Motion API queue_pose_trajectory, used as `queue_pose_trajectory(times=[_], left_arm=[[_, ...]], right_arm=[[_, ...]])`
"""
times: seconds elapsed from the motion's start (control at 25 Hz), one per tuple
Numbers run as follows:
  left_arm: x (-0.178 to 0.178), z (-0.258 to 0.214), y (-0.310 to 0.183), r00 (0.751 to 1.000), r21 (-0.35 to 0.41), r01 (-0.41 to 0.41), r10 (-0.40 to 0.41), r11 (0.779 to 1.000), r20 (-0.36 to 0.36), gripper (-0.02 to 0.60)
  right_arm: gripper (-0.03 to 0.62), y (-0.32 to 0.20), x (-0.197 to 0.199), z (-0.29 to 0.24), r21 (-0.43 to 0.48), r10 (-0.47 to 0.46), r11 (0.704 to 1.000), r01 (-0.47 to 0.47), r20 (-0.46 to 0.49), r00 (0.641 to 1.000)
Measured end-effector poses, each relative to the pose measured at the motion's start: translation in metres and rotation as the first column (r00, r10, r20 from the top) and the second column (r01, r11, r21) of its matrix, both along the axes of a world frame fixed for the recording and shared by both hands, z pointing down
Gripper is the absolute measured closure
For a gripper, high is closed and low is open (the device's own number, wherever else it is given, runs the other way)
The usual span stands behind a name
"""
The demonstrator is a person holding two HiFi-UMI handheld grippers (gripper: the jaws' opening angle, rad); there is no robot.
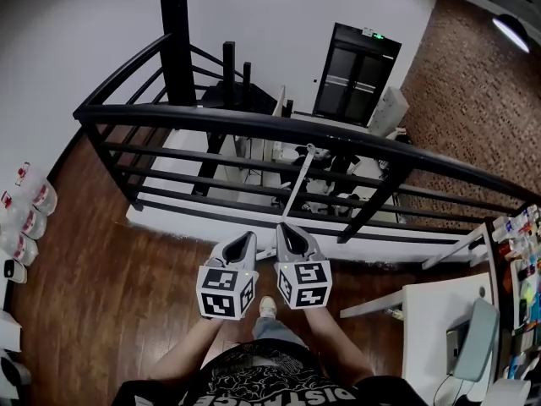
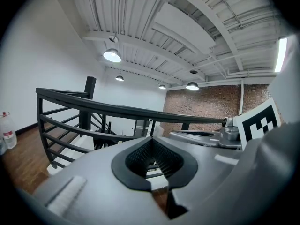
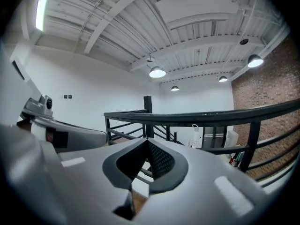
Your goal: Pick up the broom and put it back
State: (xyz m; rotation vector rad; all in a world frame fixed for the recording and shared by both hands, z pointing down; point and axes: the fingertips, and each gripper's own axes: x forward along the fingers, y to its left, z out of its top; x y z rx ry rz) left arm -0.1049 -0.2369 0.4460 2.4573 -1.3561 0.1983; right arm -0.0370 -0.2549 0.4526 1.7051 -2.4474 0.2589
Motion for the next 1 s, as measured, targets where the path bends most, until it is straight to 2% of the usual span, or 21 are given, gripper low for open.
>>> queue_pose_trajectory(times=[0.28,0.4,0.56,1.0], left_arm=[[-0.029,-0.011,-0.003,1.000,-0.025,0.000,0.000,1.000,-0.006,0.577],[-0.025,-0.008,0.011,1.000,-0.020,0.001,-0.002,1.000,-0.009,0.577],[-0.015,0.000,0.038,1.000,0.025,0.008,-0.008,1.000,-0.023,0.577],[-0.023,-0.002,0.049,0.999,0.032,0.021,-0.020,0.999,-0.029,0.577]], right_arm=[[0.594,0.005,-0.039,-0.015,-0.021,-0.018,1.000,0.018,-0.005,1.000],[0.594,0.021,-0.034,-0.012,-0.013,-0.019,1.000,0.019,-0.007,1.000],[0.594,0.050,-0.025,-0.003,0.026,-0.026,0.999,0.027,-0.020,0.999],[0.594,0.059,-0.033,-0.008,0.041,-0.038,0.998,0.039,-0.023,0.999]])
